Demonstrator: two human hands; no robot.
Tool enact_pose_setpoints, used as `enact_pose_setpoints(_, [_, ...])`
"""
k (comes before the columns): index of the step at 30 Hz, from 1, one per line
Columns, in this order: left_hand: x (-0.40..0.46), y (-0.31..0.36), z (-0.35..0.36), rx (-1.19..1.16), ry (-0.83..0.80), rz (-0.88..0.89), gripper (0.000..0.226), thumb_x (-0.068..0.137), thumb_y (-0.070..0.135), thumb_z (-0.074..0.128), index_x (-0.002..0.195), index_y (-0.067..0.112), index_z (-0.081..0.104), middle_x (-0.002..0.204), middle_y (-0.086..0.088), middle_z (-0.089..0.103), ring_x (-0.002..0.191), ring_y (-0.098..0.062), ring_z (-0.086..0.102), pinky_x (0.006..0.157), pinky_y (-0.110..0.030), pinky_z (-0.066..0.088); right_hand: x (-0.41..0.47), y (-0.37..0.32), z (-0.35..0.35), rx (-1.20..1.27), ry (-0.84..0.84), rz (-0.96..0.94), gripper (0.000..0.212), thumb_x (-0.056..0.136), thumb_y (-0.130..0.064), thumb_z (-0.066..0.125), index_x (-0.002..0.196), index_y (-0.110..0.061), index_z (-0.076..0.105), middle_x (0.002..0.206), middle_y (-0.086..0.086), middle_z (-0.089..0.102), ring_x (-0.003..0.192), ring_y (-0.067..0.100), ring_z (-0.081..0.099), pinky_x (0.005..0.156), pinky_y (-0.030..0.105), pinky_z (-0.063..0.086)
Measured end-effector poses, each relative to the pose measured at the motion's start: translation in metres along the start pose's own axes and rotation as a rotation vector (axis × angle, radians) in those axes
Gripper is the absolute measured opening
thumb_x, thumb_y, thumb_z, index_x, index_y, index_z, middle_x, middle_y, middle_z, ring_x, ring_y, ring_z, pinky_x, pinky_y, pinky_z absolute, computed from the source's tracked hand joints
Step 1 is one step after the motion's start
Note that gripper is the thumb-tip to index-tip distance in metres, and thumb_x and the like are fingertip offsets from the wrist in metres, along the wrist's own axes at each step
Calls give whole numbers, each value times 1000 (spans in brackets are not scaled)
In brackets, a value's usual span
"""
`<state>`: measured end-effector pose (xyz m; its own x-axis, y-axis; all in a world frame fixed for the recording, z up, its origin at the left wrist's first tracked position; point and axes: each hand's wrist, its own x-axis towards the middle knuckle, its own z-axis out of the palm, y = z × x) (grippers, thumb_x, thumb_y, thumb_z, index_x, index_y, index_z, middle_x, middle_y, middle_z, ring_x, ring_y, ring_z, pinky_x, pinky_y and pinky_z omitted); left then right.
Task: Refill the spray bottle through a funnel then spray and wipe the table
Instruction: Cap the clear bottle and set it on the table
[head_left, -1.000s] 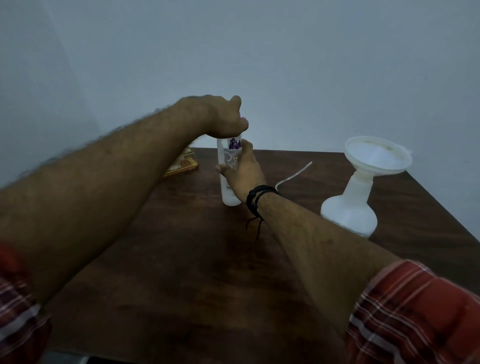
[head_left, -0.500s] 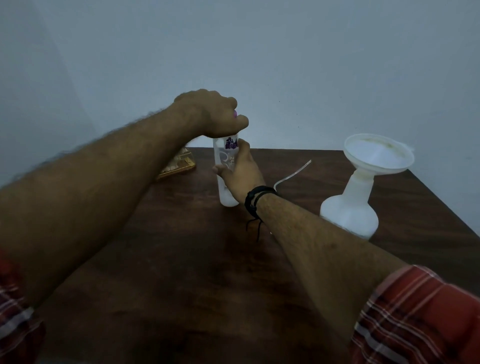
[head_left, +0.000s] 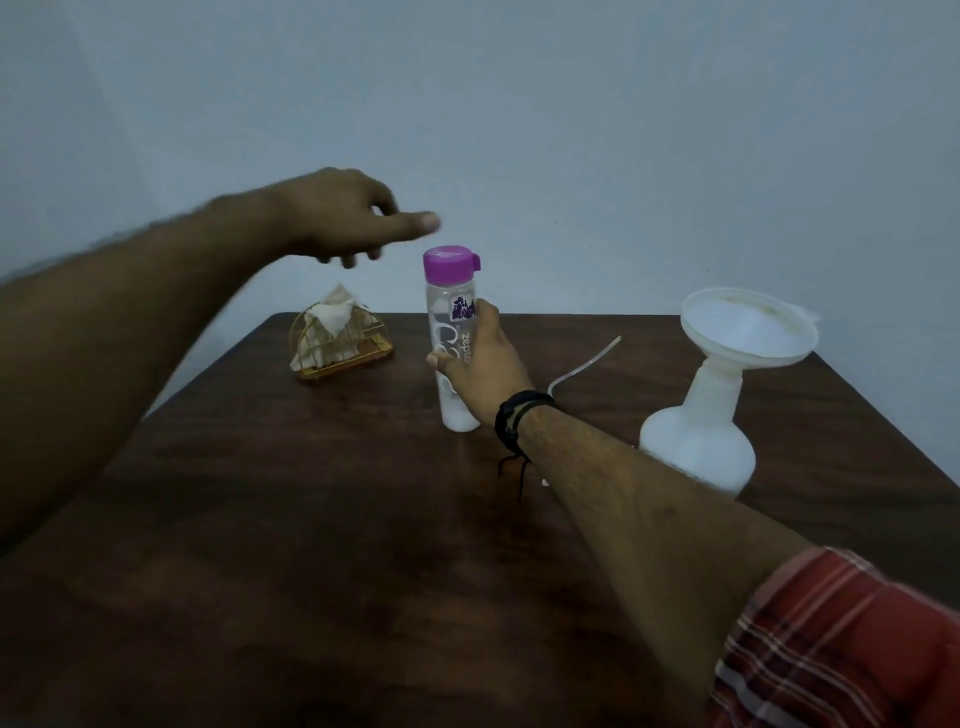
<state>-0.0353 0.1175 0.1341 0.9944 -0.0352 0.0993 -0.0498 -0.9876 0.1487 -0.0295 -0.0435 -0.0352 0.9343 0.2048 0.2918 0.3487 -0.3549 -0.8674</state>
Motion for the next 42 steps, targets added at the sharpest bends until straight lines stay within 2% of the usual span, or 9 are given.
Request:
enact_pose_setpoints(5, [10,38,24,228,20,182,72,89,73,45,131,17,60,118,-9,69,92,-17,58,80,-34,47,2,2,-2,2,-9,21,67,90,-25,74,144,-22,33,136,3,58,118,24,61,104,49,49])
enact_pose_setpoints(8, [5,33,22,170,-28,217,64,96,63,45,140,18,56,128,-10,65,99,-17,53,86,-33,42,2,1,-3,-9,-26,14,68,90,-23,73,144,-20,33,137,4,57,119,25,60,104,48,49])
enact_pose_setpoints(15, [-7,34,39,218,172,173,66,97,69,34,136,22,60,120,-8,67,107,-27,61,87,-40,50,2,1,-10,-112,-84,65,66,88,-35,75,138,-17,37,132,5,57,116,25,60,96,43,51])
enact_pose_setpoints(20, [-7,36,49,274,211,107,73,91,78,28,127,24,61,112,-4,69,95,-25,60,82,-43,53,-15,-2,-28,-171,-130,105,113,83,-50,77,161,-17,2,163,12,27,145,33,38,114,47,39])
enact_pose_setpoints(23, [-10,39,48,288,213,68,82,89,82,28,140,23,53,131,-8,62,114,-31,59,89,-48,52,-36,-17,-45,-165,-110,44,109,86,-47,75,162,-19,2,165,10,23,147,29,36,115,47,38])
enact_pose_setpoints(27, [-30,57,51,275,358,139,77,92,74,36,147,22,44,147,-7,47,133,-33,45,96,-56,47,-93,-29,-73,-67,-13,-85,85,90,-40,72,158,-28,23,146,0,48,129,16,52,106,40,48])
enact_pose_setpoints(33, [-81,115,101,-150,431,409,47,91,52,55,126,22,64,125,-2,62,107,-24,57,93,-40,47,-178,-4,-125,-188,174,-256,33,92,-30,71,122,-23,59,104,-12,64,99,6,60,81,14,45])
enact_pose_setpoints(37, [-92,148,137,-416,238,360,34,93,38,65,123,22,66,119,5,64,88,-6,53,85,-24,44,-188,27,-157,-245,385,-207,23,86,-20,72,94,-19,50,90,-6,57,85,19,56,72,34,49])
enact_pose_setpoints(42, [-91,180,162,-753,68,284,54,89,42,71,137,21,58,134,8,62,113,-6,60,93,-24,51,-170,62,-181,-295,506,-56,38,82,-29,76,101,-16,46,102,0,51,95,21,52,84,50,51])
